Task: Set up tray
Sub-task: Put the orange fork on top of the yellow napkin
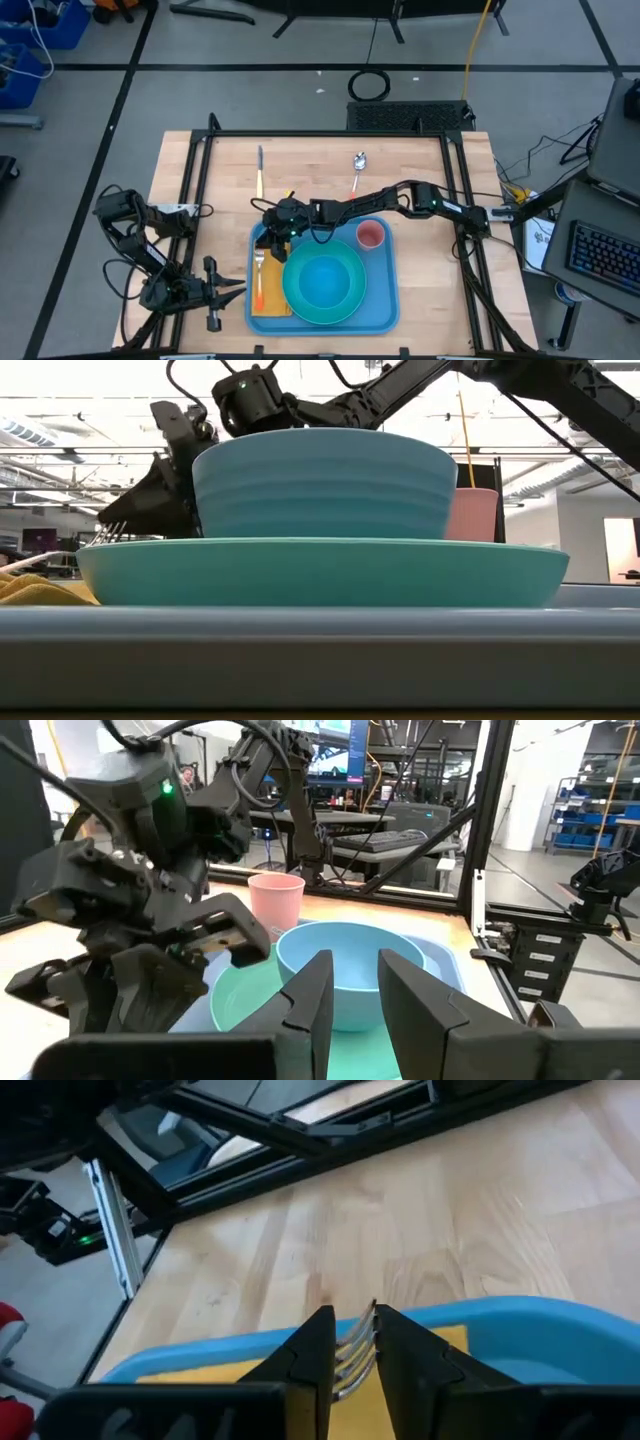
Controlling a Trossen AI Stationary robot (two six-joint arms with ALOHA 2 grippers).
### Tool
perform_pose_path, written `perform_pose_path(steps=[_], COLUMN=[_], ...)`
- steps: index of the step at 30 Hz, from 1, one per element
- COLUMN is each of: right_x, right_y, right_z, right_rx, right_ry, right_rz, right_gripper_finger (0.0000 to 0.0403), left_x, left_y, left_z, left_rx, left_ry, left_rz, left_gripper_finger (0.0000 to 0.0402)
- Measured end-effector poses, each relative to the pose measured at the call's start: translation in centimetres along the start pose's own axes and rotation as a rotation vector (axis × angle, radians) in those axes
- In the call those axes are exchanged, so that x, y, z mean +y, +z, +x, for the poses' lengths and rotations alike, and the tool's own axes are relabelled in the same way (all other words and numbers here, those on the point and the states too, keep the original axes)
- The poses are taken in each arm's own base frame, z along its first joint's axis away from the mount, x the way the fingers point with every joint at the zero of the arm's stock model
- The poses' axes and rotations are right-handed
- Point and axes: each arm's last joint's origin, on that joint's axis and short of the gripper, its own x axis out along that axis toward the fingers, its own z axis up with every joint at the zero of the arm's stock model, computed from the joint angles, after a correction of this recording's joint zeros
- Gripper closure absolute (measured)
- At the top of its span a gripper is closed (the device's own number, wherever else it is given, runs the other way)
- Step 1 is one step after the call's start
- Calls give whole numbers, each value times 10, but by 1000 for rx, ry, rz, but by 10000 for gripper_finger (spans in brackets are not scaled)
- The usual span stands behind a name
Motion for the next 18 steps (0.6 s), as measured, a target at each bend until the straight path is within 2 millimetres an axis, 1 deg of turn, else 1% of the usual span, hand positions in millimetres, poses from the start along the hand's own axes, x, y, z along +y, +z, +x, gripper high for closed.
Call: perform_pose_path(steps=[18], right_x=[0], right_y=[0], right_z=[0], right_rx=[-6], right_ry=[6], right_rz=[-7], right_gripper_finger=[336], left_x=[0], left_y=[0], left_z=[0], left_rx=[0], left_ry=[-1], left_rz=[-1], left_gripper_finger=[316])
